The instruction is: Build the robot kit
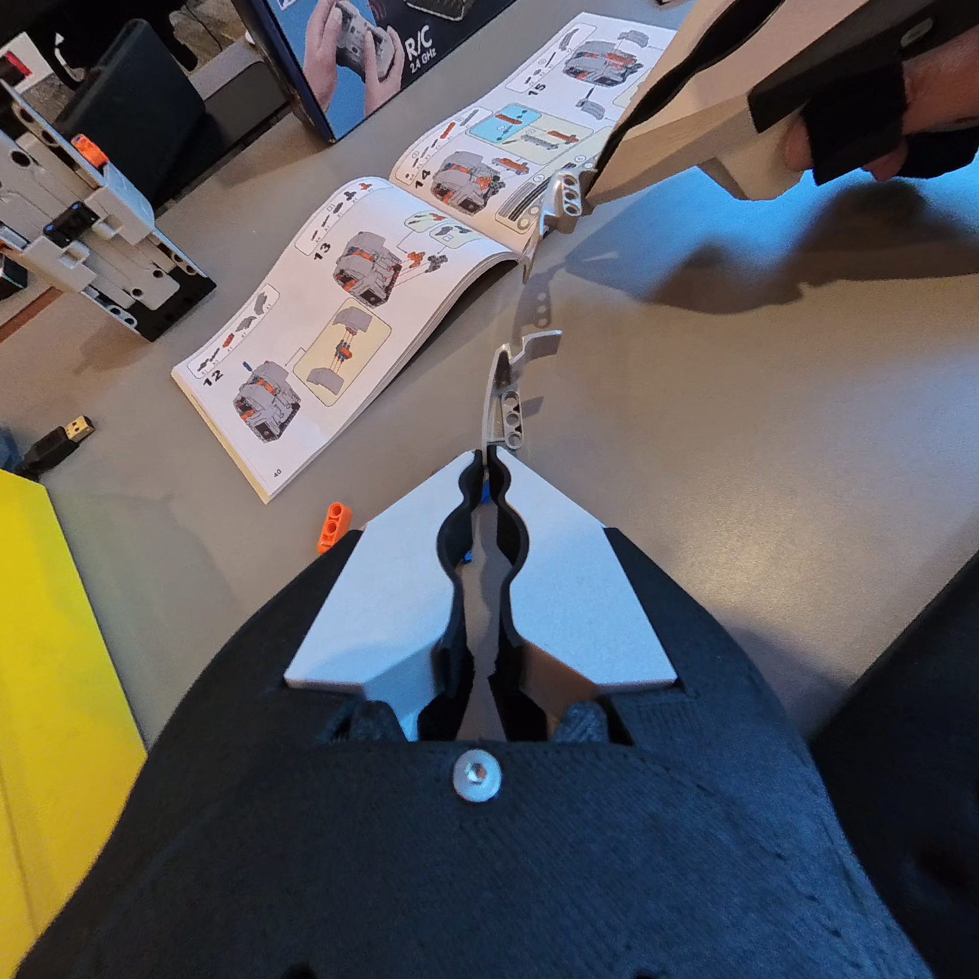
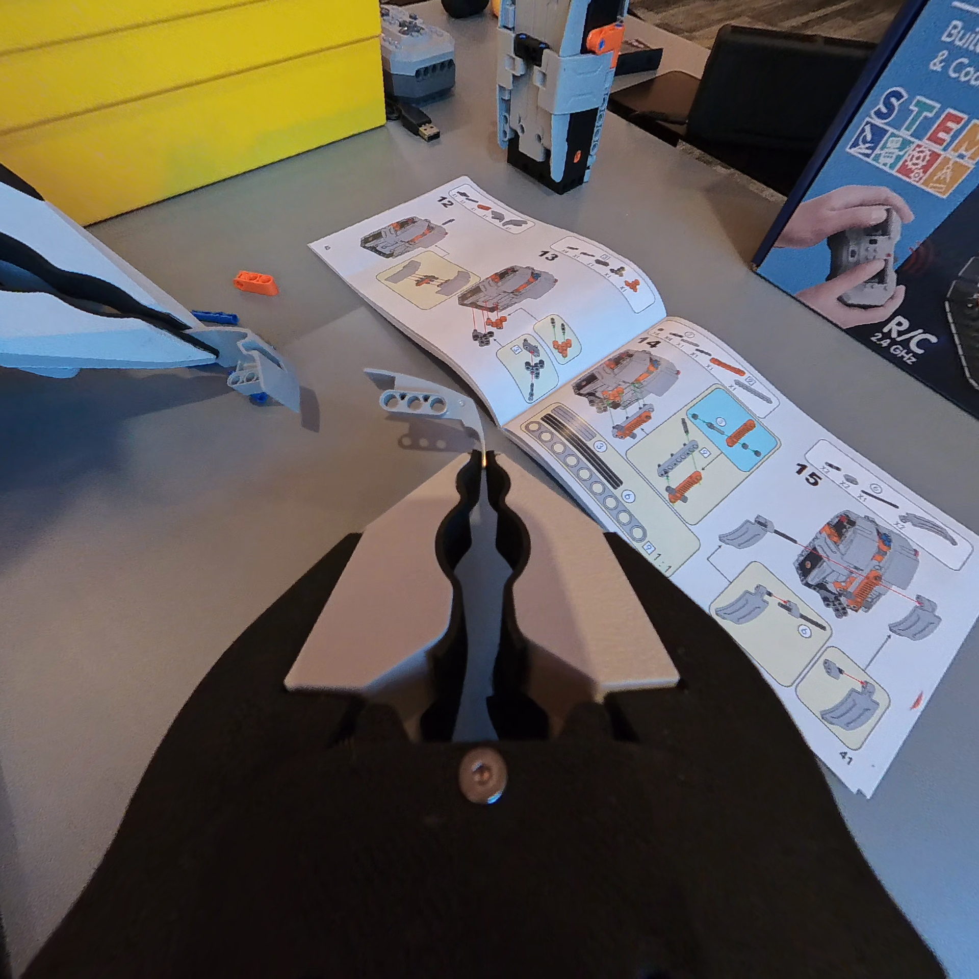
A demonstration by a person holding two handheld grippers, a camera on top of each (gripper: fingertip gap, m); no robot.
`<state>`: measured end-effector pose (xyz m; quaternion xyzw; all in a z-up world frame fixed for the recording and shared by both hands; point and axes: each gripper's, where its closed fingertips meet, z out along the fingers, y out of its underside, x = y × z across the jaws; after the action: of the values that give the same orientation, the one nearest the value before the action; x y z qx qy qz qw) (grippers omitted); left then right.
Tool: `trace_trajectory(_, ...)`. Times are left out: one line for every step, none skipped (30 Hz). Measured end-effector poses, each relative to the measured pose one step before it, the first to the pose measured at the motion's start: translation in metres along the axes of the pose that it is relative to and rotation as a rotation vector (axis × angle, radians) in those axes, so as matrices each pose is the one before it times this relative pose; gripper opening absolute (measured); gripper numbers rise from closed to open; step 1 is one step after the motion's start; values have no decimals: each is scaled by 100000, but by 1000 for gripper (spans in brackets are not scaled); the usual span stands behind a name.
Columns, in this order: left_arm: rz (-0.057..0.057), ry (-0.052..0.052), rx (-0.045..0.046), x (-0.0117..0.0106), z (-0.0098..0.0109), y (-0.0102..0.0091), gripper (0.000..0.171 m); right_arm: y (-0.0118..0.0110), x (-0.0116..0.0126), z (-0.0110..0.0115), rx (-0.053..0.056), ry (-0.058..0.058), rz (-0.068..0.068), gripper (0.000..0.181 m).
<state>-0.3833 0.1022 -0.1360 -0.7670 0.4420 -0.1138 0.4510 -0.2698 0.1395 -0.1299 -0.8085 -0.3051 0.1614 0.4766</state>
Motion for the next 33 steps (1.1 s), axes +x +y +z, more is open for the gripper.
trace_trajectory(-467, 355, 493, 29, -29, -47, 0, -11, -55, -24, 10, -234, -54, 0)
trace_trajectory(-375, 224, 250, 16, -34, -25, 0, -15, -55, -31, 88, -205, 7, 0)
trace_trajectory(-103, 58, -13, 7, -12, 0, 0, -7, -37, -18, 64, -244, 170, 0)
trace_trajectory(237, -95, -92, 21, 10, 12, 0, 4, -30, -28, 6, -223, 224, 0)
trace_trajectory(441, -189, -184, 19, 15, 10, 0, 25, -15, -15, -48, -164, 210, 0)
trace_trajectory(459, -248, -290, 15, 13, 19, 0, 28, 7, -29, 4, -81, 179, 0)
trace_trajectory(418, -249, -241, 10, 5, 9, 0, 21, 18, -16, 4, -85, 209, 0)
trace_trajectory(355, -242, -115, 1, -3, -5, 0, 27, 8, -14, -65, -159, 288, 0)
trace_trajectory(223, -247, -62, -17, -17, -5, 0, 29, 2, -6, -17, -195, 306, 0)
trace_trajectory(81, -165, -102, -2, -8, 7, 0, 51, -7, 9, -211, -248, 293, 0)
trace_trajectory(26, -38, -139, 1, 2, 21, 0, 66, -30, 14, -280, -278, 261, 0)
trace_trajectory(52, -11, -156, 5, 6, 32, 0, 47, -21, 1, -134, -219, 165, 0)
trace_trajectory(94, -16, -191, 13, 15, 25, 0, 44, -28, 2, -106, -205, 103, 0)
trace_trajectory(109, 23, -232, 12, 24, 36, 0, 64, -32, 1, -301, -312, 131, 0)
trace_trajectory(151, 39, -253, 25, 22, 35, 0, 78, -51, 12, -278, -322, 188, 0)
trace_trajectory(250, 51, -281, 34, 37, 35, 0, 37, -41, -8, -92, -304, 190, 0)
trace_trajectory(288, 62, -330, 33, 51, 41, 0, 20, -25, -27, -49, -229, 131, 0)
trace_trajectory(260, 99, -302, 38, 47, 29, 0, 14, -1, -15, -52, -76, 75, 0)
trace_trajectory(242, 140, -220, 44, 35, 18, 0, -5, 7, -19, 46, -65, 83, 0)
trace_trajectory(229, 159, -172, 40, 45, 9, 0, -6, 17, -19, 43, -60, 151, 0)
trace_trajectory(188, 242, -170, 49, 39, 15, 0, 4, 12, -14, 29, -144, 267, 0)
trace_trajectory(163, 435, -200, 75, 49, 11, 0, 41, -17, 4, -104, -335, 500, 0)
trace_trajectory(193, 514, -261, 102, 56, 30, 0, 28, 6, -7, -33, -260, 526, 0)
trace_trajectory(251, 486, -379, 96, 71, 54, 0, 47, 31, 10, -100, -143, 409, 0)
trace_trajectory(284, 390, -504, 82, 68, 78, 0, 53, 36, 20, -221, -166, 368, 0)
trace_trajectory(319, 236, -479, 66, 65, 76, 0, 35, 37, 10, -104, -96, 303, 0)
trace_trajectory(291, 129, -258, 45, 34, 44, 0, 19, 15, 5, -13, -109, 286, 0)
trace_trajectory(147, 94, -37, 29, 21, 17, 0, 5, 18, 2, 17, -149, 358, 0)
trace_trajectory(-51, 110, 57, 8, -7, 5, 0, 18, 3, 1, 13, -203, 379, 0)
trace_trajectory(-208, 250, 105, 17, 2, 0, 0, 6, -7, 10, -28, -161, 283, 0)
trace_trajectory(-305, 390, 113, 27, 3, 17, 0, 25, -4, 19, -45, -166, 247, 0)
trace_trajectory(-335, 493, -41, 43, 26, 37, 0, 21, -14, 25, -48, -233, 348, 0)
trace_trajectory(-294, 591, -274, 63, 45, 78, 0, 16, -10, 32, -42, -249, 359, 0)
